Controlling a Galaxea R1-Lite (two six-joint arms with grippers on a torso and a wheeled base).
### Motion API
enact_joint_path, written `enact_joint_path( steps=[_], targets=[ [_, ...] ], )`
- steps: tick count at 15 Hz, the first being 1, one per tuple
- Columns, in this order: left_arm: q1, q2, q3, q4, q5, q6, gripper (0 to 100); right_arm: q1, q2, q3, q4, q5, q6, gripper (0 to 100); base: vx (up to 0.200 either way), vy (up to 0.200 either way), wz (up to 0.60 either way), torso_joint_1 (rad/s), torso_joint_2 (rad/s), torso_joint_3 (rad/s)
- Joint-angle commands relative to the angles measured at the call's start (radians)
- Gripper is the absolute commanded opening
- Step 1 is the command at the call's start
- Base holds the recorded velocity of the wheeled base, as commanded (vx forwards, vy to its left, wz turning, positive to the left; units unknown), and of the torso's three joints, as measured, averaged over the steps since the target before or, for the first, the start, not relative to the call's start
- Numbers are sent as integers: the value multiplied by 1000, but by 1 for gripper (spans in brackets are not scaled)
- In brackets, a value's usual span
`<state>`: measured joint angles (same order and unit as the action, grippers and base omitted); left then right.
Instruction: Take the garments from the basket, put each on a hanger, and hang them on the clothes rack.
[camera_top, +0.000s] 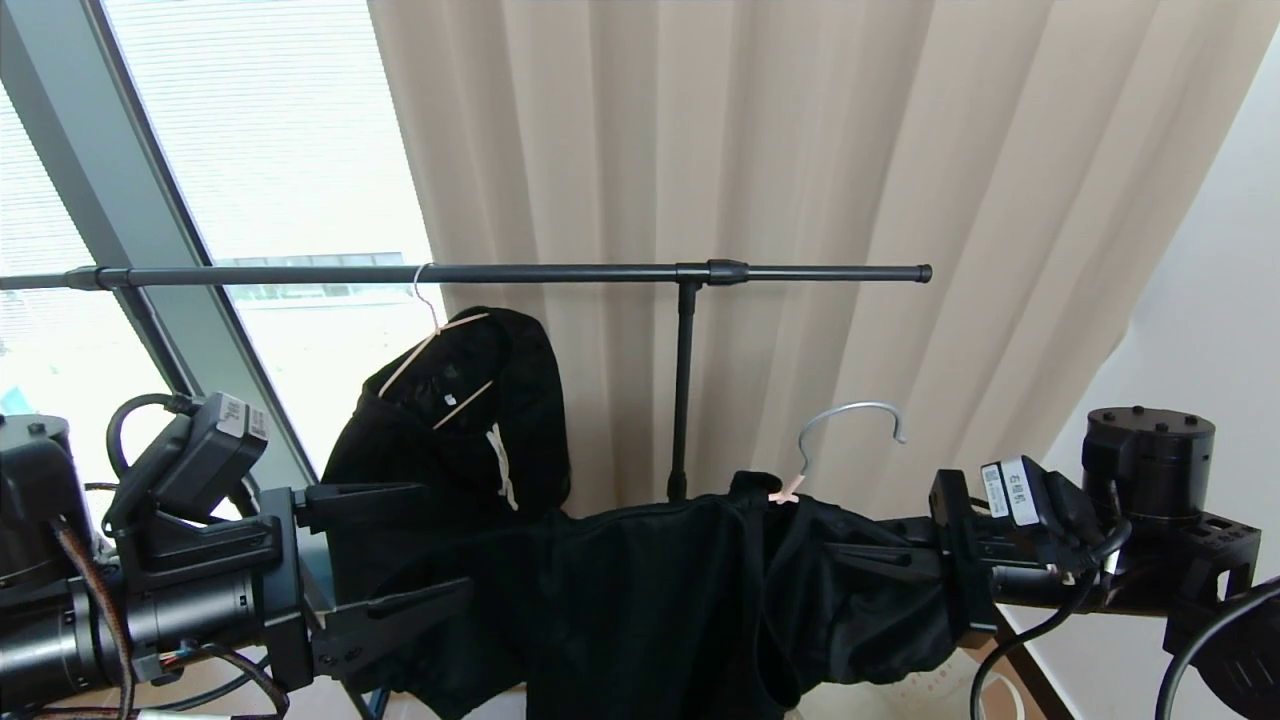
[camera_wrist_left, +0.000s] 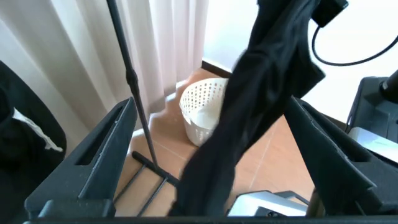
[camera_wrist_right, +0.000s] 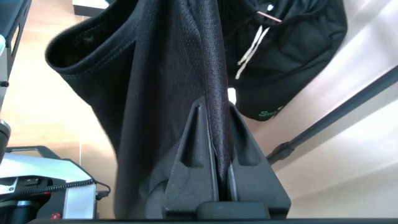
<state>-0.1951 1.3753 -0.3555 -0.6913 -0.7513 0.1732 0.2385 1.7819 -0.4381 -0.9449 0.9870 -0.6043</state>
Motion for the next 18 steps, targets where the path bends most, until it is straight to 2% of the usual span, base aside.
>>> enact_joint_path(
  steps=[1,8,15,16,18],
  targets=[
    [-3,30,9,-1,0,0,100,-4,-4,-2,0,1,0,0,0,0,0,0,0,0],
    [-4,113,20,-10,1,37,100,-19,-32,-10,1,5,0,0,0,0,0,0,0,0],
    [0,131,24,-17,1,38,100,-51,-39,-18,1,7,1,0,0,0,0,0,0,0],
    [0,131,24,-17,1,38,0,-56,-39,-21,3,7,1,0,0,0,0,0,0,0],
    [3,130,23,-17,1,38,0,-59,-38,-22,3,7,1,0,0,0,0,0,0,0]
  ],
)
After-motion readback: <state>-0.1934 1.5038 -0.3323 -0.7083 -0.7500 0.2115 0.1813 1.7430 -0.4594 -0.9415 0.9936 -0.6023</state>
